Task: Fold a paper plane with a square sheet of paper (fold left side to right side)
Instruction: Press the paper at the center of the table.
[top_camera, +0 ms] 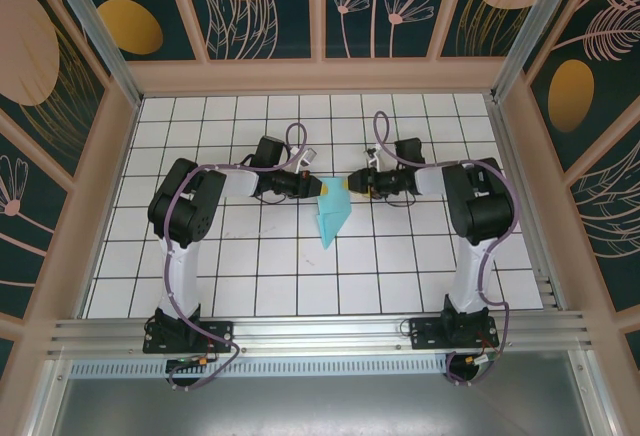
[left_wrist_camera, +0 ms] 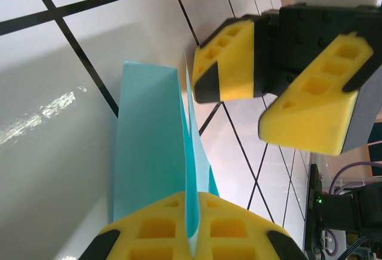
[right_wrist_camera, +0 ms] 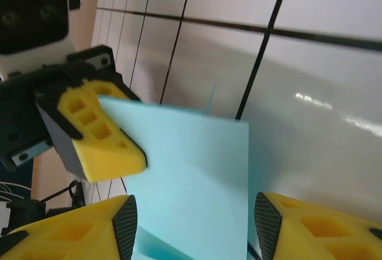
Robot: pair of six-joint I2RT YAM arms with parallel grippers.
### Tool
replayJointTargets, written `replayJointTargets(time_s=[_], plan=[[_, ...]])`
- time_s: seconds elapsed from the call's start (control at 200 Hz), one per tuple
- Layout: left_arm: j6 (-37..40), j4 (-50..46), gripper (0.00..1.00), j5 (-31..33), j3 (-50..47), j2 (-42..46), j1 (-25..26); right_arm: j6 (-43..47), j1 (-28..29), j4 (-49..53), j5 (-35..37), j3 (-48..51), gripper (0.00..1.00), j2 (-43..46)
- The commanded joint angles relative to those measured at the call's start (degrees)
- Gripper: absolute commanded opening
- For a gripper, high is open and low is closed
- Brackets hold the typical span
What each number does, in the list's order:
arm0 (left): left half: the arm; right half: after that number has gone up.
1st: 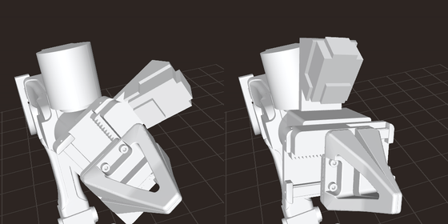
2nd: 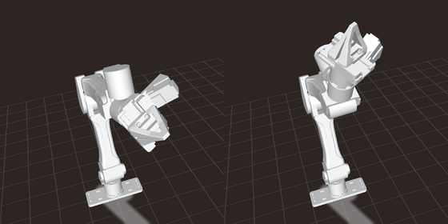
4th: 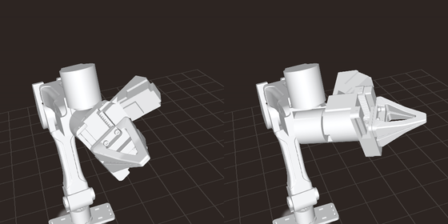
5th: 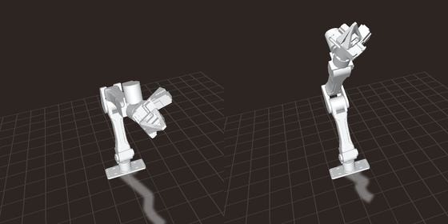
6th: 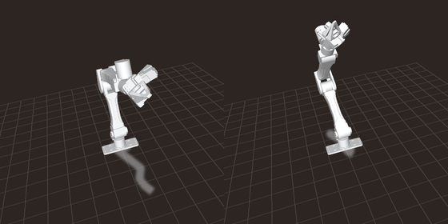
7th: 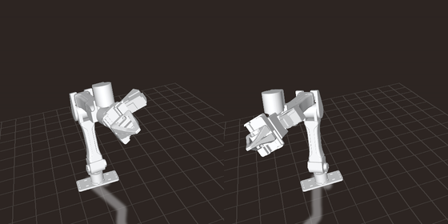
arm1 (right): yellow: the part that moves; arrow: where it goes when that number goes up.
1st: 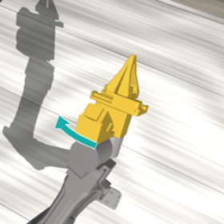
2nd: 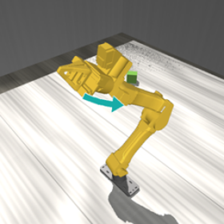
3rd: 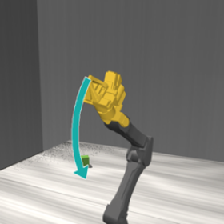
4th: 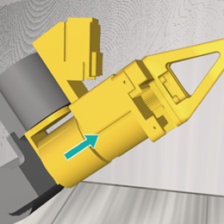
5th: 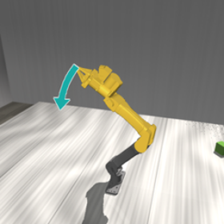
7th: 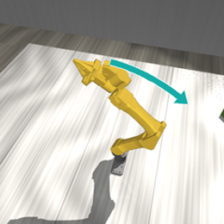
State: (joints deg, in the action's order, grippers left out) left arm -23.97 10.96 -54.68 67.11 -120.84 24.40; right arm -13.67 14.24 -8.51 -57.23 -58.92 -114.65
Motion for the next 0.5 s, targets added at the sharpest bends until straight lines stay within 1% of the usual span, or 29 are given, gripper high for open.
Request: replayJointTargets(time_s=[0.0, 0.285, 0.495], plan=[[1.9, 1.3, 0.03, -1.3, -0.4, -0.9, 0.0, 2.7, 0.3, 2.0, -0.9, -3.1, 0.59, -2.0], [2.1, 1.3, 0.03, -1.7, -0.4, -0.6, 0.0, 5.0, 2.6, 6.0, -2.7, -6.9, 0.59, -4.8], [2.2, 1.1, 0.02, -1.3, -0.5, -0.6, 0.0, 4.7, 2.7, 5.8, -3.1, -5.4, 0.50, -3.5]])
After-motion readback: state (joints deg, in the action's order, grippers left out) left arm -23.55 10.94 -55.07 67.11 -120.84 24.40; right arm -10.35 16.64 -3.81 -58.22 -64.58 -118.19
